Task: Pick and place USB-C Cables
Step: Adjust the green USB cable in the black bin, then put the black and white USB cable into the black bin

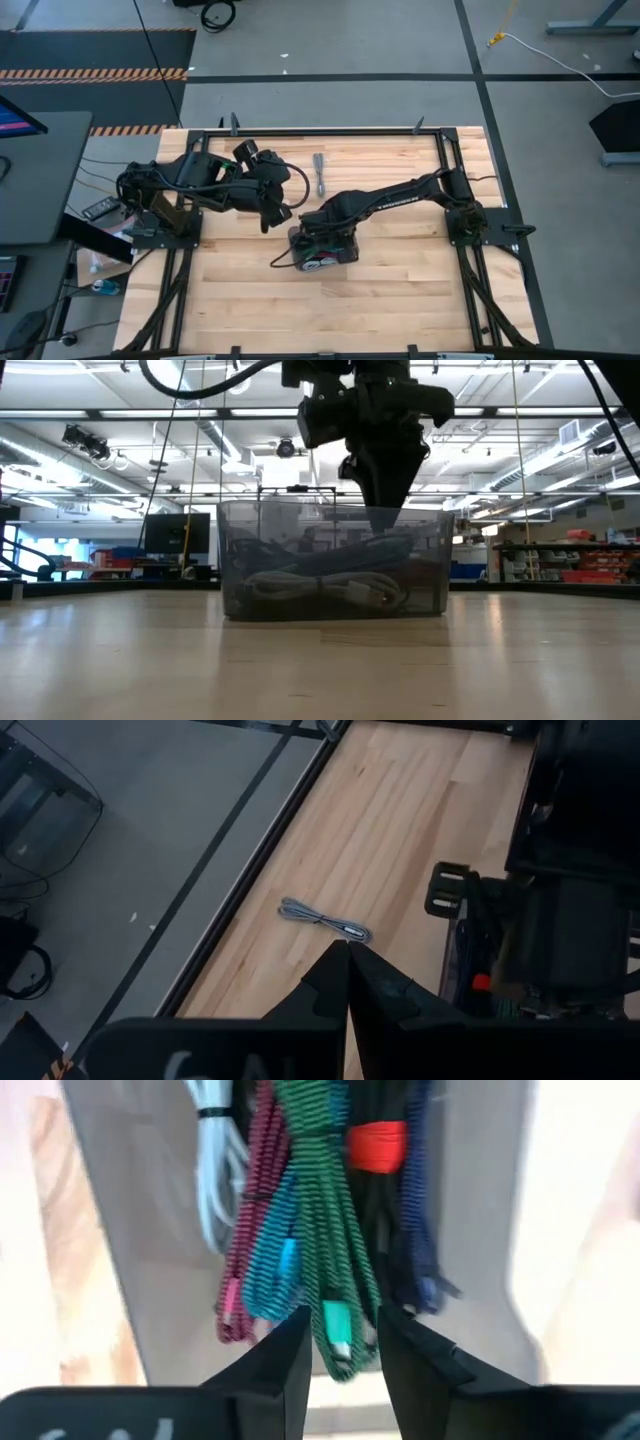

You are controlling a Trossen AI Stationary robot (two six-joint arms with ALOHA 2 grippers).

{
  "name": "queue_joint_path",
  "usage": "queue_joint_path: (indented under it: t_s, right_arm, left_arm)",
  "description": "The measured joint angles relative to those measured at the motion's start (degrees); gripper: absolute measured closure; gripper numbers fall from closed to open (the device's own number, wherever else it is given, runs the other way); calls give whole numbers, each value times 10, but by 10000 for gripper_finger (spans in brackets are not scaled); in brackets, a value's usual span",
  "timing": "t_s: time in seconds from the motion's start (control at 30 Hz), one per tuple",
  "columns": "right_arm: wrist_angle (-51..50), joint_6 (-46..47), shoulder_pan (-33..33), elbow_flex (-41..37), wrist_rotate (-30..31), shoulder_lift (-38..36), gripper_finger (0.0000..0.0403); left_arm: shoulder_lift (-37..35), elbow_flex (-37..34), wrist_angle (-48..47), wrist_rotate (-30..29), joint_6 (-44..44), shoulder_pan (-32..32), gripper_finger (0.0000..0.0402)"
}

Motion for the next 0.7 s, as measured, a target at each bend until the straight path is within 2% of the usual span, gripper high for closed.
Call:
queue_joint_path:
  t_s: [0.27, 0.43, 0.47, 0.7]
  right_arm:
    - [-105, -4, -16, 110, 59, 0, 278]
    - [-213, -10, -38, 174, 158, 0, 276]
    - [-209, -7, -46, 176, 177, -6, 276]
    - [-206, 32, -114, 167, 177, -96, 276]
  left_arm:
    - [0, 0, 1, 0, -2, 11, 388]
    - [0, 0, -3, 0, -4, 35, 388]
    - [0, 0, -6, 0, -4, 39, 388]
    - [0, 0, -16, 0, -1, 63, 388]
